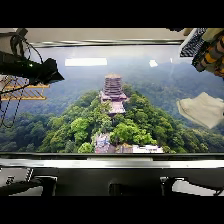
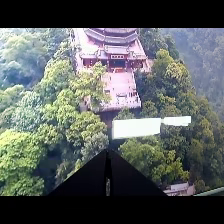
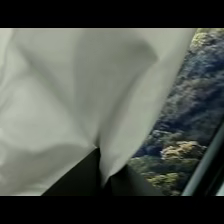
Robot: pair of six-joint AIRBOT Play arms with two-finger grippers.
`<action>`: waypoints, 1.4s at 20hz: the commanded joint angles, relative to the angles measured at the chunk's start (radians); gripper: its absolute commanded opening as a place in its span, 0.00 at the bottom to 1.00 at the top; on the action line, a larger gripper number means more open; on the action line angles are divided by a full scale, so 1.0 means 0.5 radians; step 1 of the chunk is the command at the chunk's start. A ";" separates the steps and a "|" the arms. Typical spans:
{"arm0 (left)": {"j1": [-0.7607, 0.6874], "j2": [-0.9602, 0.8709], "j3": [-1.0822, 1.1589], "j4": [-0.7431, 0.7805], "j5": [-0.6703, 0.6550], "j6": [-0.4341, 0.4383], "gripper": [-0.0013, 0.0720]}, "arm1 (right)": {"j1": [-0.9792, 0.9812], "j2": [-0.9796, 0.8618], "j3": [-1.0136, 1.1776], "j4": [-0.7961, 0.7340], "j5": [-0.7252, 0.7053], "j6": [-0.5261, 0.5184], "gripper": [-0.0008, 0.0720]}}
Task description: Fold the clothes and pants, and hang the long-sleeved shirts on hangers.
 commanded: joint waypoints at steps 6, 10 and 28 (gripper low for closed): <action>0.000 -0.002 -0.001 0.000 -0.001 0.000 0.03 | -0.010 0.335 -0.738 -0.459 0.098 -0.024 0.06; 0.000 -0.002 -0.001 0.000 -0.001 -0.001 0.03 | -0.010 0.394 -0.944 -0.491 0.137 -0.047 0.07; 0.000 -0.015 -0.001 0.001 0.000 0.001 0.03 | -0.010 0.393 -0.800 -0.770 -0.061 -0.152 0.62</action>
